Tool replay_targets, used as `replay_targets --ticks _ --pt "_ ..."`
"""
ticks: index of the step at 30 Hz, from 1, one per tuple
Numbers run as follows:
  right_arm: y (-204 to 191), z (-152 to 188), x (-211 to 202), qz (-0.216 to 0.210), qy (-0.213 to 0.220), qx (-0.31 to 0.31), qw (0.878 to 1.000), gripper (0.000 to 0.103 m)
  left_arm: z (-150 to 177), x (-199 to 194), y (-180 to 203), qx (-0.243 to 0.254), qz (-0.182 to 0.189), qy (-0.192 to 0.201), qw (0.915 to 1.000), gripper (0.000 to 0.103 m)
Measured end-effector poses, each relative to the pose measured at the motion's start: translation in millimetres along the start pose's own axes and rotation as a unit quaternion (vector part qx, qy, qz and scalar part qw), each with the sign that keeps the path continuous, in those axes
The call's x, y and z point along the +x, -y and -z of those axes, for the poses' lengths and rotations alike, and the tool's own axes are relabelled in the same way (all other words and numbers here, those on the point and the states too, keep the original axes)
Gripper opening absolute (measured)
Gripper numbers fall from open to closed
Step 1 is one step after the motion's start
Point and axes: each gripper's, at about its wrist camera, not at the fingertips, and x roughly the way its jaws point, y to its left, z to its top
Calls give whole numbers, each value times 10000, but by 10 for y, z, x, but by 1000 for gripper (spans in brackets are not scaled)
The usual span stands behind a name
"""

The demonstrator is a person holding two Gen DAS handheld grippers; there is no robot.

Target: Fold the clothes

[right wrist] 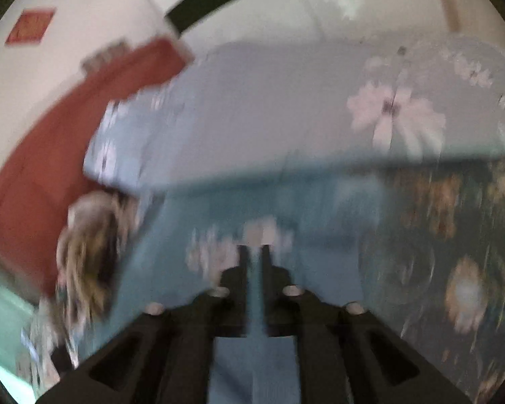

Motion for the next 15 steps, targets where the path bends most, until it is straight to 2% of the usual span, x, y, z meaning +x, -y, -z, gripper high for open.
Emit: replay_targets --ticks 1,3,5,7,8,9,12,15 --pt "-24 138 44 137 -156 -122 9997 62 11 -27 23 -3 30 10 10000 60" --pt "-63 402 134 625 -375 -364 9967 62 36 -99 89 20 88 36 10000 60" --pt "-21 520 140 794 -427 -263 9956 62 63 -180 150 62 121 67 9999 60" --pt "27 626 138 930 -464 -135 9945 43 93 -277 209 85 148 112 9998 60" --pt "58 663 85 879 -433 32 9952 18 110 -328 237 95 161 138 9997 60" --pt "81 691 -42 861 -346 138 9956 8 126 -380 263 107 176 165 9997 60" --pt "143 772 -456 834 -62 416 9956 6 185 -546 339 167 219 266 9993 61" --pt "170 968 -1070 893 456 613 9931 6 254 -684 391 217 249 335 9989 62"
